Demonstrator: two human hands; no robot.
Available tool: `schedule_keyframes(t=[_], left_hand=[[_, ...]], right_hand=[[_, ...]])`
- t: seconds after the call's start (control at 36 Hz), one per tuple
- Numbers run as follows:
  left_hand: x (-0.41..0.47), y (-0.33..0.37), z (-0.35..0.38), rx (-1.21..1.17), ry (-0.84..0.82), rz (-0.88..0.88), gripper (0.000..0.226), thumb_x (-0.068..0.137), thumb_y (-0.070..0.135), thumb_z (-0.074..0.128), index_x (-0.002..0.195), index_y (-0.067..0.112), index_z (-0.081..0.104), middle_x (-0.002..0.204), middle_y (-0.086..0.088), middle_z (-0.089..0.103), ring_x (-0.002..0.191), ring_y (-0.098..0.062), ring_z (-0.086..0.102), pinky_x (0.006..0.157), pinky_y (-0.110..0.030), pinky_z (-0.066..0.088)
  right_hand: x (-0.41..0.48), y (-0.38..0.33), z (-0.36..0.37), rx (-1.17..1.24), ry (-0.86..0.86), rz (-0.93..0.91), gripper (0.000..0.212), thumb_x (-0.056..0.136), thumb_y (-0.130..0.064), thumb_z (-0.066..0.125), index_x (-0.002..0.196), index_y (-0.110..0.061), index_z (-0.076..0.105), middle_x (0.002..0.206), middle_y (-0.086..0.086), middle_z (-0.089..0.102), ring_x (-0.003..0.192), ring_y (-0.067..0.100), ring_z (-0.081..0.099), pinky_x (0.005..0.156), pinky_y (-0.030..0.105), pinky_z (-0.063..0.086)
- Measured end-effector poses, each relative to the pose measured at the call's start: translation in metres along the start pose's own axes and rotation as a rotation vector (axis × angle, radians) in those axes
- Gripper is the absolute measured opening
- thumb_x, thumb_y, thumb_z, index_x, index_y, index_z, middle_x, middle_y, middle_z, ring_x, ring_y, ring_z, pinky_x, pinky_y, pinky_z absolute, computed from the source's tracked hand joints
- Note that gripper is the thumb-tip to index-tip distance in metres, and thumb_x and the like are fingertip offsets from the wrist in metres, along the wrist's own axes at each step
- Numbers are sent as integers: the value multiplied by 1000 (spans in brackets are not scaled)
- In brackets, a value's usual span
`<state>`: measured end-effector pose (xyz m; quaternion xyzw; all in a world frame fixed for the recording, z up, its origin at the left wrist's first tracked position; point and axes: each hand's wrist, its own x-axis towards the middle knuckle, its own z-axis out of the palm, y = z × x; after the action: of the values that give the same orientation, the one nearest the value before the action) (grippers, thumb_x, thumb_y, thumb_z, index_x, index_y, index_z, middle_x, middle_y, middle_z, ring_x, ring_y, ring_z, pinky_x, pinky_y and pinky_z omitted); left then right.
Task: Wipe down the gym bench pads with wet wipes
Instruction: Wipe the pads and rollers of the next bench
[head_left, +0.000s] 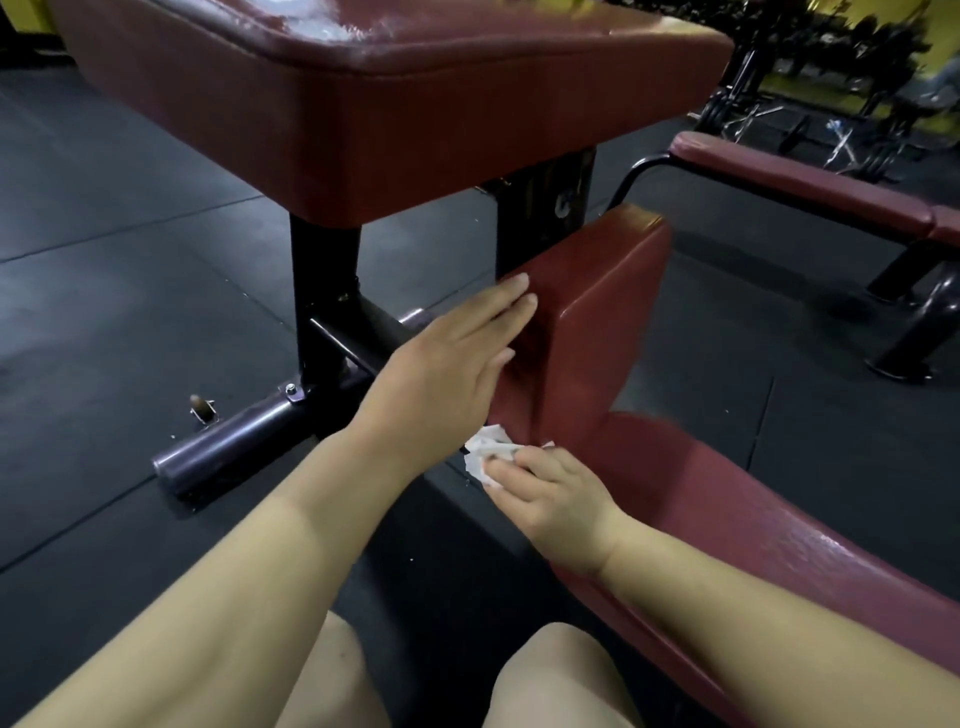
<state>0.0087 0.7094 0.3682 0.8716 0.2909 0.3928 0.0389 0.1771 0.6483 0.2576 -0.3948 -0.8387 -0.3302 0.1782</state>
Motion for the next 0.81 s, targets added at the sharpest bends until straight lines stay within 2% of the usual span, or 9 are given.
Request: schedule_keyframes(t=[0.08, 0.22, 0.28, 0.36, 0.42, 0.56, 0.64, 0.72, 0.81], left_hand=[[-1, 4, 7, -12, -9, -52, 47, 95, 14, 53, 140, 13, 43, 149, 4, 37, 132, -7, 40, 107, -19, 33], [-5, 5, 10, 5, 3, -71, 53, 94, 17, 54, 144, 15, 36, 152, 6, 29, 138, -3, 28, 105, -1, 20], [-6, 7, 11, 31, 25, -43, 52, 94, 19, 51, 143, 10, 37, 152, 1, 31, 138, -9, 30, 109, -5, 19], [-6, 8, 15, 136, 39, -16, 52, 94, 23, 42, 141, 1, 36, 149, -11, 36, 137, -22, 33, 113, -28, 26], [-5, 9, 17, 188, 43, -20, 53, 94, 23, 39, 140, -3, 34, 146, -17, 38, 137, -27, 32, 112, -39, 24], [-4, 12, 12, 342, 90, 122, 46, 91, 15, 46, 130, -10, 47, 135, -24, 49, 131, -26, 30, 112, -40, 22], [-5, 10, 13, 383, 67, 111, 45, 91, 15, 48, 130, -7, 48, 136, -22, 49, 129, -29, 36, 113, -38, 20], [-5, 10, 15, 316, 54, 44, 46, 90, 14, 55, 131, -6, 49, 136, -20, 49, 120, -30, 47, 112, -29, 23], [-3, 14, 13, 224, 89, -11, 45, 88, 8, 59, 129, -7, 51, 128, -20, 54, 113, -26, 48, 108, -26, 29]], right_hand=[[-14, -4, 8, 4, -44, -26, 35, 88, -1, 40, 76, -15, 70, 86, -4, 67, 86, 16, 45, 76, 31, 38], [-32, -5, 15, 65, -102, -55, 26, 83, -5, 49, 80, -15, 72, 90, -4, 68, 94, 16, 47, 81, 29, 41], [-36, -5, 15, 98, -131, -64, 27, 83, -4, 48, 78, -15, 72, 87, -4, 67, 94, 17, 48, 81, 29, 42], [-38, -4, 14, 134, -162, -44, 29, 81, -1, 46, 72, -14, 70, 83, -4, 66, 92, 17, 49, 80, 29, 43], [-37, -4, 13, 149, -187, -36, 27, 80, -2, 47, 69, -14, 68, 80, -4, 65, 91, 17, 49, 79, 29, 42], [-47, -2, 6, 151, -283, -11, 27, 76, -5, 45, 68, -13, 70, 83, -1, 61, 87, 22, 50, 73, 35, 56], [-61, 5, -2, 178, -310, 118, 29, 80, 0, 48, 65, -14, 68, 69, -3, 62, 77, 24, 58, 69, 33, 52], [-56, 15, -13, 169, -359, 167, 19, 76, -1, 62, 67, -17, 68, 67, -4, 62, 70, 21, 57, 63, 30, 47], [-42, 34, -33, 236, -455, 250, 28, 69, 3, 42, 61, -17, 59, 61, -2, 56, 55, 23, 49, 47, 29, 47]])
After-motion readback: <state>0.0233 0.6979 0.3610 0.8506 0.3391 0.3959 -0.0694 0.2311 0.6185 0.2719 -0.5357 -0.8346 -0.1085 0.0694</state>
